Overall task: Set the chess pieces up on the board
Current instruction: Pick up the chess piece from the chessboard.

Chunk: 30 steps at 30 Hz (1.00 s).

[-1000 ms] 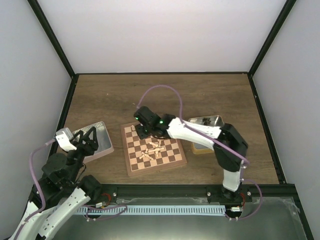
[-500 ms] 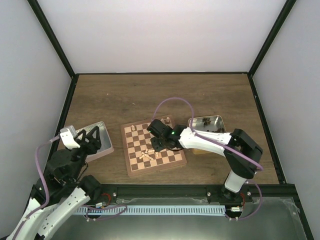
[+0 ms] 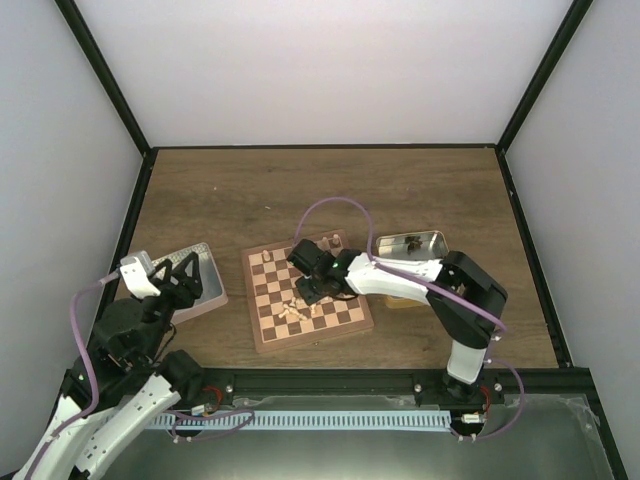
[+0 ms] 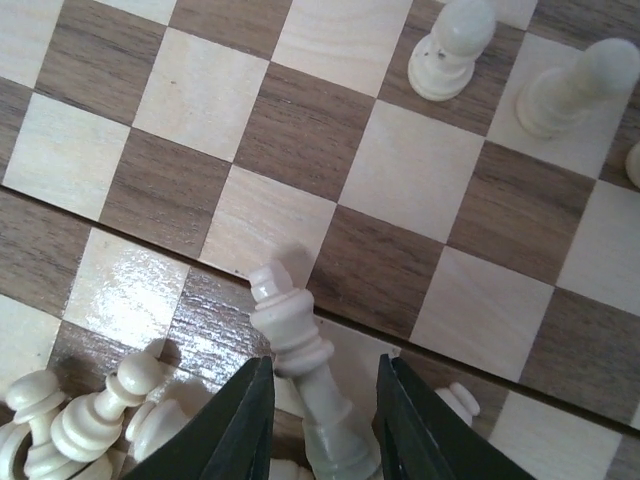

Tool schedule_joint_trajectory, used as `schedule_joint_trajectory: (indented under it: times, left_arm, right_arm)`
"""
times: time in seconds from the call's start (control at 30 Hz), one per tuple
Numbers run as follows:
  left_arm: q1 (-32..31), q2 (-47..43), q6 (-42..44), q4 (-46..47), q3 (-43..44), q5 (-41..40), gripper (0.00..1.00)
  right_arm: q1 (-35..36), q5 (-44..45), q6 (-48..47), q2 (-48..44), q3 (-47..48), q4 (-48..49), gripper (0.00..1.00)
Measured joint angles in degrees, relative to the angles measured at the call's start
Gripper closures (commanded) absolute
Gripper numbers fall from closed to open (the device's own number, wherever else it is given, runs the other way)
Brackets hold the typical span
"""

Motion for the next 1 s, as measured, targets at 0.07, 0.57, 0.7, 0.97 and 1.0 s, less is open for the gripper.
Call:
schedule_joint_trajectory:
  times: [0.07, 0.57, 0.7, 0.97, 1.0]
  left_arm:
    - [0.00, 0.00, 0.00, 0.00, 0.00, 0.00, 0.25]
    - [0.00, 0.33, 0.17, 0.04, 0.00, 0.70, 0.25]
    - [0.00, 1.38, 0.33, 0.92, -0.04, 3.78, 0.24]
    - [0.00, 5.33, -7.10, 8.02, -6.56, 15.76, 0.25]
    - [0.00, 5.92, -8.92, 9.31, -8.15, 17.75, 0.25]
  right_arm:
    - [0.00, -0.02, -0.76, 0.68, 0.17, 0.44, 0.70]
    - [0.00, 0.04, -3.98, 2.05, -2.01, 8.74, 0.96]
    - [0.00, 0.02, -4.66, -1.18, -7.58, 15.08, 0.96]
    - [0.00, -1.22, -5.18, -11.17, -18.38, 28.59, 0.96]
    - [0.00, -1.53, -5.03, -12.31, -19.37, 31.08, 0.96]
